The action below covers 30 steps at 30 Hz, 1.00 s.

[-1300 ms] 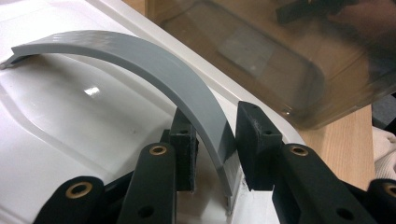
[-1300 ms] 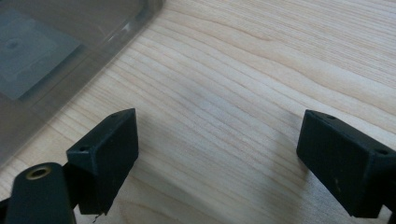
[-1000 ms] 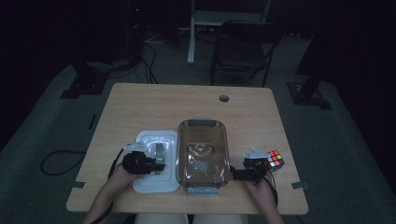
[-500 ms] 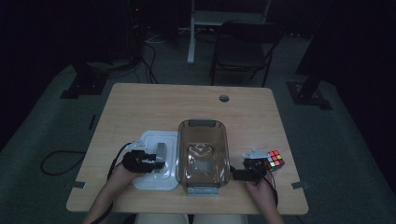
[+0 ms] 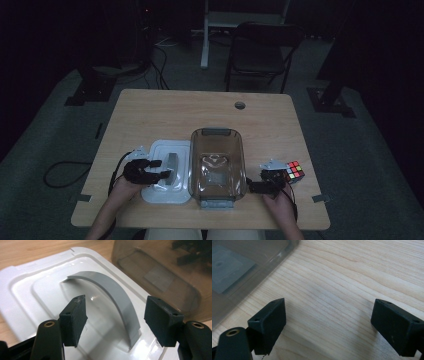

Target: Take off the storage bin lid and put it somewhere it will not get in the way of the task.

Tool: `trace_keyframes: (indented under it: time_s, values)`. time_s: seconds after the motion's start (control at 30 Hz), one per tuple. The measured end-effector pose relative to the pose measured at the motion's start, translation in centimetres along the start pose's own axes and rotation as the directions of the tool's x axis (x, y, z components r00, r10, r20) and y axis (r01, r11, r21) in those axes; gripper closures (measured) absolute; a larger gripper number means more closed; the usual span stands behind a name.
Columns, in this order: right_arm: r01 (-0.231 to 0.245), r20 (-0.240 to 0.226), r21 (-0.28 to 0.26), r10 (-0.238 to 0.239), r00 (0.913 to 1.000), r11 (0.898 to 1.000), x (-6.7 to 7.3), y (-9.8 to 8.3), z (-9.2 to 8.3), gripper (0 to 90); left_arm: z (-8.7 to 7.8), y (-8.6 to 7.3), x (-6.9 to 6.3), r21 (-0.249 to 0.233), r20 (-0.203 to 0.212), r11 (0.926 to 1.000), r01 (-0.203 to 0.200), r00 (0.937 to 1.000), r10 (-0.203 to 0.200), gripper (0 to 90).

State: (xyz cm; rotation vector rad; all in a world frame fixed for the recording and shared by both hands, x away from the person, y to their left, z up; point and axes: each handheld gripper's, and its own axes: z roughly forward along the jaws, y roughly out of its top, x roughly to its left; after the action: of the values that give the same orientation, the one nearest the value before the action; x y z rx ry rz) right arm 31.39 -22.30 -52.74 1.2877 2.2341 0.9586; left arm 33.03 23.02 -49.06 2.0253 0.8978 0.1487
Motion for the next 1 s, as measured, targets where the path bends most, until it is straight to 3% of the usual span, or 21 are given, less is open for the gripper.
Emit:
trace_keyframes:
  time_s: [0.07,0.2,0.23,0.27,0.33,0.4,0.43,0.47,0.53,0.6,0.77,0.8,0.83,0.87,0.9,0.97,1.0]
  values:
    - [0.000,0.000,0.000,0.000,1.0000,1.000,0.0,0.0,0.0,12.6,-0.3,-0.1,0.2,-0.008,-0.005,0.9999,0.010,0.9999,-0.010,28.8]
    - [0.000,0.000,0.000,0.000,1.0000,1.000,0.0,0.0,0.0,12.6,-0.8,-0.6,0.5,-0.020,-0.034,0.9995,0.024,0.9991,-0.025,24.2]
    - [0.000,0.000,0.000,0.000,1.0000,1.000,0.0,0.0,0.0,12.6,-1.0,-0.7,0.5,-0.004,-0.070,0.9996,0.026,0.9972,-0.026,19.9]
    - [0.000,0.000,0.000,0.000,1.0000,1.000,0.0,0.0,0.0,12.6,-1.0,-0.7,0.5,-0.004,-0.070,0.9996,0.026,0.9972,-0.026,17.8]
    - [0.000,0.000,0.000,0.000,1.0000,1.000,0.0,0.0,0.0,12.6,-1.2,-0.9,0.3,0.005,-0.131,0.9999,0.012,0.9913,-0.011,15.2]
    - [0.000,0.000,0.000,0.000,1.0000,1.000,0.0,0.0,0.0,12.6,-1.4,-1.1,0.5,0.011,-0.143,0.9994,0.033,0.9892,-0.031,6.1]
    - [0.000,0.000,0.000,0.000,1.0000,1.000,0.0,0.0,0.0,12.6,-1.8,-1.4,0.7,0.005,-0.163,0.9985,0.054,0.9851,-0.053,1.2]
    - [0.000,0.000,0.000,0.000,1.0000,1.000,0.0,0.0,0.0,12.6,-1.8,-1.4,0.7,0.005,-0.163,0.9985,0.054,0.9851,-0.053,0.8]
    - [0.000,0.000,0.000,0.000,1.0000,1.000,0.0,0.0,0.0,12.6,-2.4,-1.8,1.0,0.006,-0.193,0.9960,0.089,0.9773,-0.087,0.8]
    - [0.000,0.000,0.000,0.000,1.0000,1.000,0.0,0.0,0.0,12.6,-2.8,-2.1,1.4,0.022,-0.203,0.9946,0.101,0.9746,-0.094,0.8]
    - [0.000,0.000,0.000,0.000,1.0000,1.000,0.0,0.0,0.0,12.6,-3.8,-2.8,1.8,0.024,-0.280,0.9922,0.123,0.9536,-0.111,0.8]
    - [0.000,0.000,0.000,0.000,1.0000,1.000,0.0,0.0,0.0,12.6,-3.8,-2.8,1.8,0.024,-0.280,0.9922,0.123,0.9536,-0.111,0.8]
    - [0.000,0.000,0.000,0.000,1.0000,1.000,0.0,0.0,0.0,12.6,-4.2,-3.2,2.2,0.004,-0.309,0.9867,0.163,0.9386,-0.154,0.8]
    - [0.000,0.000,0.000,0.000,1.0000,1.000,0.0,0.0,0.0,12.6,-4.4,-3.5,2.4,-0.015,-0.328,0.9838,0.179,0.9285,-0.174,0.8]
    - [0.000,0.000,0.000,0.000,1.0000,1.000,0.0,0.0,0.0,12.6,-4.6,-3.8,2.5,-0.027,-0.352,0.9808,0.193,0.9163,-0.190,0.8]
    - [0.000,0.000,0.000,0.000,1.0000,1.000,0.0,0.0,0.0,12.6,-4.8,-4.1,2.8,-0.032,-0.388,0.9771,0.210,0.8982,-0.206,0.8]
    - [0.000,0.001,0.000,0.000,1.0000,1.000,0.0,0.0,0.0,12.6,-4.9,-4.4,2.9,-0.035,-0.417,0.9740,0.224,0.8824,-0.218,0.8]
